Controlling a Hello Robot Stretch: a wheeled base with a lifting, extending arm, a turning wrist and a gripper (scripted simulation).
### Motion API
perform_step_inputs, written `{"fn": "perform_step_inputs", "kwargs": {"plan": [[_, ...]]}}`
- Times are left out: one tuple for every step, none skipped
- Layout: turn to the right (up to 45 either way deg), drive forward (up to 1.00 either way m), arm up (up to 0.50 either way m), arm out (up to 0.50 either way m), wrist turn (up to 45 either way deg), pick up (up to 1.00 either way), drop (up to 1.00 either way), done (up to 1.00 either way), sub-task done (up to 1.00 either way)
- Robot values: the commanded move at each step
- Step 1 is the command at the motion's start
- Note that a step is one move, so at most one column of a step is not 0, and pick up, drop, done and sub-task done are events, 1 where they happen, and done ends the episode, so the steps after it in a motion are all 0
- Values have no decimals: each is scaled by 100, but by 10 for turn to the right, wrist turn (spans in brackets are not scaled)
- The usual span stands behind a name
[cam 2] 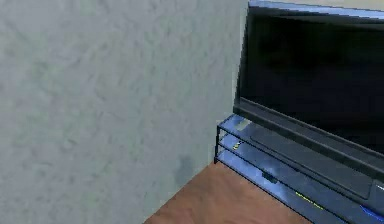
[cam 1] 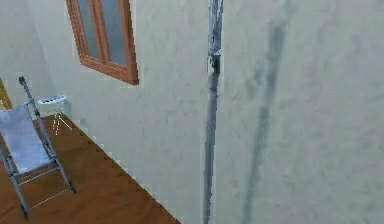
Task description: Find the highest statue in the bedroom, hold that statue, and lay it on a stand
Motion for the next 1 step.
{"fn": "perform_step_inputs", "kwargs": {"plan": [[-450, 0, 0, 0, 0, 0, 0, 0, 0]]}}
